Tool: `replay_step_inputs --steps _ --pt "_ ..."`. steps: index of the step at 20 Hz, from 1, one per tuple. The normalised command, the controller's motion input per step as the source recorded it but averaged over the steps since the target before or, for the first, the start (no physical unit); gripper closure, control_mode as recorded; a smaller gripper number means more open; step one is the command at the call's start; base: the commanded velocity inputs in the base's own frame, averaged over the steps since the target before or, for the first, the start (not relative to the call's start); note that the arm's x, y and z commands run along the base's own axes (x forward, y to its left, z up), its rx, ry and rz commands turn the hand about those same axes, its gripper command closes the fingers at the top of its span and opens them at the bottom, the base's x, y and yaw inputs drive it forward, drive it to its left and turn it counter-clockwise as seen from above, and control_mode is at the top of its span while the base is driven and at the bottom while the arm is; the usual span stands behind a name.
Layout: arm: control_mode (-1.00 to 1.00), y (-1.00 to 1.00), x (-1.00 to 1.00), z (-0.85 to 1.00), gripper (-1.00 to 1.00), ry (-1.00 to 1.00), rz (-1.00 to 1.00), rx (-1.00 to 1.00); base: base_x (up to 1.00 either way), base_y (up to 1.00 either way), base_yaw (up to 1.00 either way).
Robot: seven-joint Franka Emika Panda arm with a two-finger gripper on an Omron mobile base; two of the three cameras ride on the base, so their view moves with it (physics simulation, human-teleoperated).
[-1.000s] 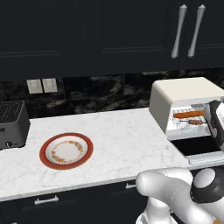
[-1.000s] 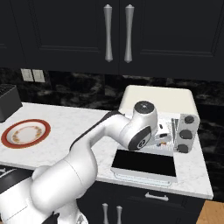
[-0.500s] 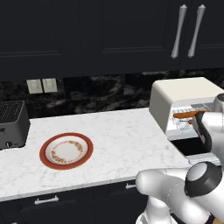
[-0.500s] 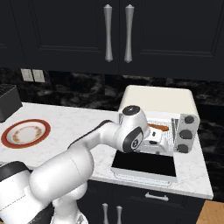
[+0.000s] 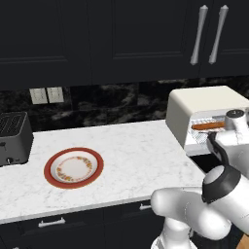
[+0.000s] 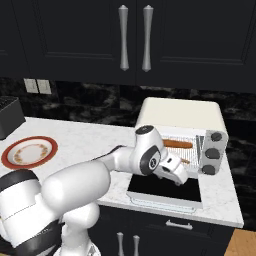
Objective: Pick up the kebab skewer and baguette bread, and place them inside the toaster oven. Close the toaster oven door and start by setting the timer.
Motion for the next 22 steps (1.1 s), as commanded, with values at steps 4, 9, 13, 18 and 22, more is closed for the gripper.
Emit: replay_step_inputs --steps 4,9,13,18,22 --pt "-1.00 -0.11 0.20 -0.04 -1.00 -0.02 -0.22 0.02 0.00 0.00 0.00" --pt "-1.00 -0.09 0.12 -0.03 -1.00 -0.04 -0.21 0.03 0.00 0.00 0.00" --pt "-1.00 -0.01 0.19 0.00 -1.00 -0.04 -0.19 0.09 0.00 0.00 0.00" --pt "-1.00 0.00 0.27 0.00 -1.00 -0.08 -0.16 0.10 0.00 0.00 0.00" --pt "-1.00 0.03 0.41 0.00 -1.00 -0.09 -0.15 0.07 0.00 0.00 0.00"
